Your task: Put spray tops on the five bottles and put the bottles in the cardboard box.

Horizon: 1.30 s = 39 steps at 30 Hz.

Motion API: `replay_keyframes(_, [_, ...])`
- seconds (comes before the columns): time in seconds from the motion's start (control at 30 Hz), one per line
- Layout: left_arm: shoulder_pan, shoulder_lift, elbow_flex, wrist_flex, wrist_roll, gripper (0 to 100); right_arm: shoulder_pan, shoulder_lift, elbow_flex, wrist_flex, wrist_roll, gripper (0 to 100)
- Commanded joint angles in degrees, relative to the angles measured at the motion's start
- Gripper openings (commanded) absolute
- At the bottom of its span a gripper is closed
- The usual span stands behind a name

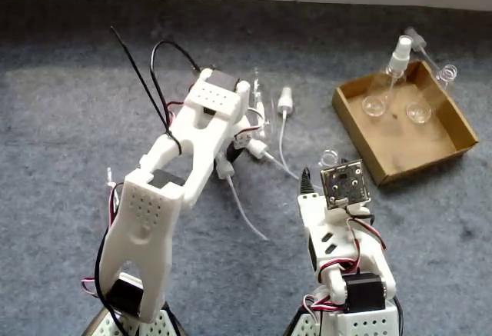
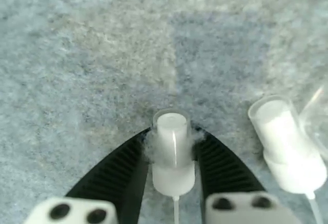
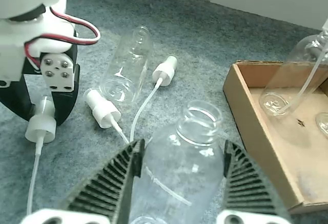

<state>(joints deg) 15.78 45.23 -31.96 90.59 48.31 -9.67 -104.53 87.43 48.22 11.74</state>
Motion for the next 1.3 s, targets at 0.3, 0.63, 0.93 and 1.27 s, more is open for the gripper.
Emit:
replay_keyframes(0.3, [0.0,-15.5,-10.8,9.9,-9.4,3,-6.3,-0.7,-0.4,-1.5,0.4,16.3])
replay_keyframes(0.63, [-5.5,-38.5,-5.0,9.9,-24.8,3,-9.7,-0.7,-0.3,-7.3,0.4,16.3])
replay_keyframes(0.93, [-5.8,-54.3,-2.0,8.2,-31.6,3,-17.5,-0.7,-0.3,-9.5,0.4,16.3])
replay_keyframes(1.27, [-6.1,-62.9,-2.0,2.2,-32.8,3,-23.7,-0.7,5.1,-18.2,0.9,16.3])
